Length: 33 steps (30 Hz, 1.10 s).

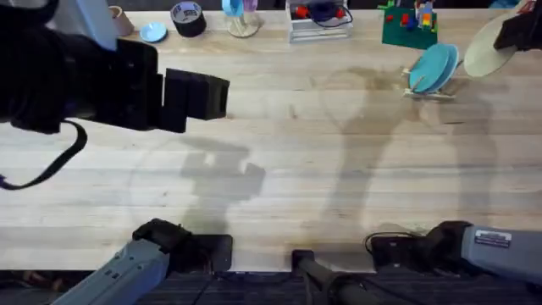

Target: Pick up the plates from the table one by one and place each into a slot on the dish rack.

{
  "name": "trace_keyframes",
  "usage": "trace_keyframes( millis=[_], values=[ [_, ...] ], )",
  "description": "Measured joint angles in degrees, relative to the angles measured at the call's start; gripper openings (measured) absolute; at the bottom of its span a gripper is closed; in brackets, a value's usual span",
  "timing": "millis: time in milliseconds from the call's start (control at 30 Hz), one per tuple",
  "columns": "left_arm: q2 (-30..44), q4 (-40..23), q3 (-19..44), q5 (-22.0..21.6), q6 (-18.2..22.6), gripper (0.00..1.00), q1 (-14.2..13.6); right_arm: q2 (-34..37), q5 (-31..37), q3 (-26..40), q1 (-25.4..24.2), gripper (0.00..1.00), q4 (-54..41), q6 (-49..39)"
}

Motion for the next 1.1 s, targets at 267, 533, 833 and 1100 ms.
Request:
trace_keyframes(
  millis=[267,533,833,1100],
  values=[
    [0.0,0.0,0.0,0.0,0.0,0.994,0.0,2.3,0.2,0.0,0.0,0.028,1.2,0.0],
    [0.0,0.0,0.0,-0.1,0.0,0.994,0.0,4.2,0.4,0.0,0.0,0.028,2.8,0.0],
    [0.0,0.0,0.0,-0.1,0.0,0.995,0.0,6.2,0.4,0.0,0.0,0.028,3.9,0.0],
    [0.0,0.0,0.0,-0.1,0.0,0.993,0.0,6.3,0.3,0.0,0.0,0.028,4.5,0.0]
  ],
)
